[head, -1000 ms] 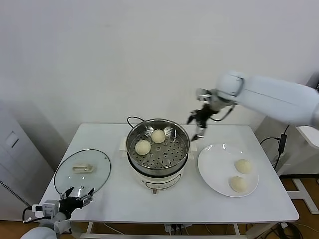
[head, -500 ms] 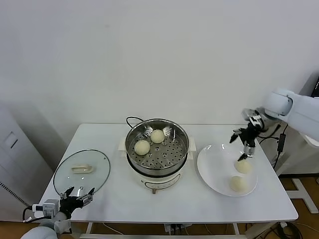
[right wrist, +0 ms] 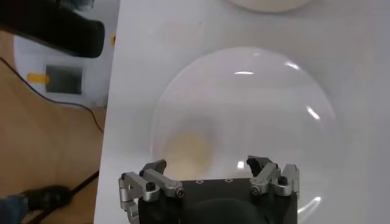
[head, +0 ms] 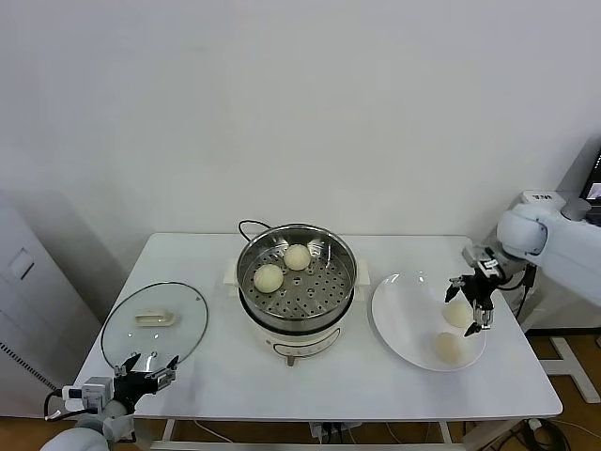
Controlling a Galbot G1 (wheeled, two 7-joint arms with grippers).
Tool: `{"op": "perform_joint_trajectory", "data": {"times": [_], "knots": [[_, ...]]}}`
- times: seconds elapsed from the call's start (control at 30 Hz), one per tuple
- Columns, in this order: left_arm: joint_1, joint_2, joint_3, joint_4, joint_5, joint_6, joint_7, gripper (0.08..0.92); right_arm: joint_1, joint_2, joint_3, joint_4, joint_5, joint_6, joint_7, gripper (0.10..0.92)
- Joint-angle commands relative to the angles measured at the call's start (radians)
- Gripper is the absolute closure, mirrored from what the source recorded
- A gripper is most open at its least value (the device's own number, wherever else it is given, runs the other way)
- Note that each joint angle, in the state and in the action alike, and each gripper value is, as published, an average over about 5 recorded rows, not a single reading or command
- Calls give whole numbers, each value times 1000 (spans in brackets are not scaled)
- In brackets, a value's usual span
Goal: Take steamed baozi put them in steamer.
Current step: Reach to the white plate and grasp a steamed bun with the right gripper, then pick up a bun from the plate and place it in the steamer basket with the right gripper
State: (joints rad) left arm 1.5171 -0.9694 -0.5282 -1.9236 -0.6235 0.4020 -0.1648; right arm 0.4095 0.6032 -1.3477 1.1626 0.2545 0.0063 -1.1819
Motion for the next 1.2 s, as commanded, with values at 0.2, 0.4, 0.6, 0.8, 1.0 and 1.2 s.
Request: {"op": "perform_joint_trajectory", "data": {"times": [0.2,0.4,0.6,0.8,1.0,1.2], "knots": [[1,-3,4,6,4,-1,0,177,-195,3,111,-21,-95,20,33,203],[0,-6,7,4,8,0,0,177,-245,21,165,-46,-111,22,51,203],[1,-6,9,4,9,0,1,177,-267,37,199,-76,-126,22,59,277],[3,-8,8,-1,10,-1,1,177,-278,51,218,-95,-130,16,56,401],[8,-9,5,-7,9,0,0,177,-278,57,221,-96,-131,11,35,512],[10,-11,4,-8,10,0,-1,177,-225,40,182,-61,-118,7,16,525]]}}
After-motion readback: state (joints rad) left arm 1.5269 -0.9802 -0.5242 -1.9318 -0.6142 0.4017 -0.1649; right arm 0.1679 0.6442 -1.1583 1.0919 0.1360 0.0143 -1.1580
